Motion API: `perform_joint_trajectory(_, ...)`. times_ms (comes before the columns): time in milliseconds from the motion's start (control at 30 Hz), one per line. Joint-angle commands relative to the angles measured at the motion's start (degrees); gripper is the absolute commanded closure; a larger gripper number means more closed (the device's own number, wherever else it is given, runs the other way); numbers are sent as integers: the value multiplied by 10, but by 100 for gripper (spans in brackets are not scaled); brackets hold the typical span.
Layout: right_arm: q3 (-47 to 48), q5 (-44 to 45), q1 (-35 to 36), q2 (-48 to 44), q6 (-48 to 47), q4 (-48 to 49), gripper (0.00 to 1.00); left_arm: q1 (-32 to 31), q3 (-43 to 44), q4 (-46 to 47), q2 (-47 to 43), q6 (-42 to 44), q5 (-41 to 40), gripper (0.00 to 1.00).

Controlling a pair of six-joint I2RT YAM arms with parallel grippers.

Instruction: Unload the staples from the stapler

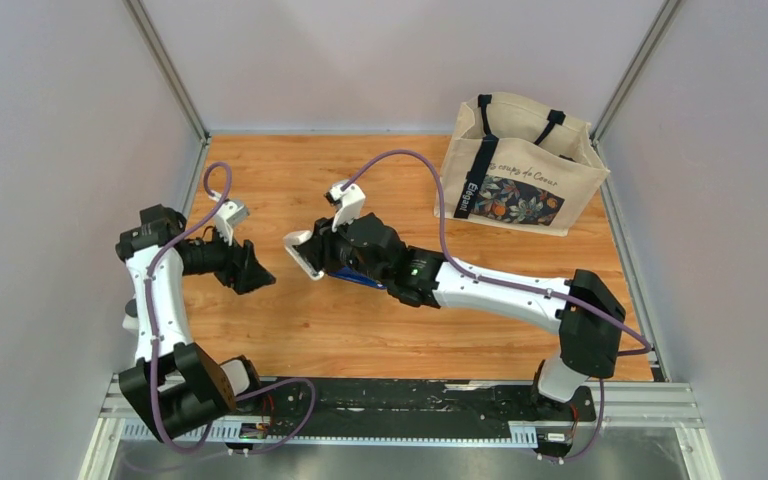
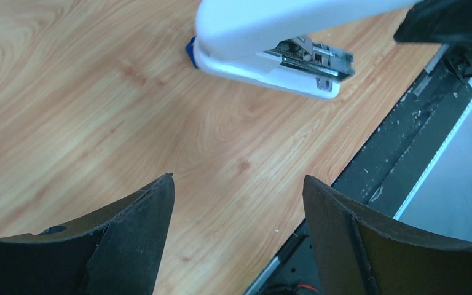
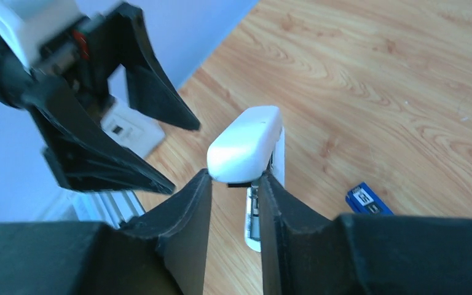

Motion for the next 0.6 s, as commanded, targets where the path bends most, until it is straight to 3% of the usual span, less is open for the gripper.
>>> perform_joint_trajectory(0, -7, 21, -1, -28, 60, 102, 100, -39, 28, -153, 23, 106, 77, 15)
perform_joint_trajectory(167, -18, 20, -2, -19, 90, 131, 100, -74, 19, -146, 24, 112, 114, 14)
perform_joint_trajectory(267, -9, 18, -2, -4, 94, 100, 100, -77, 19, -124, 28, 86, 116, 14)
perform_joint_trajectory(433, -50, 13, -1, 2, 83, 48, 100, -42, 18, -113, 14, 85, 84, 17)
perform_joint_trajectory(567, -110, 29, 1, 1, 76, 31, 100, -29, 4, -53, -5, 36, 63, 19)
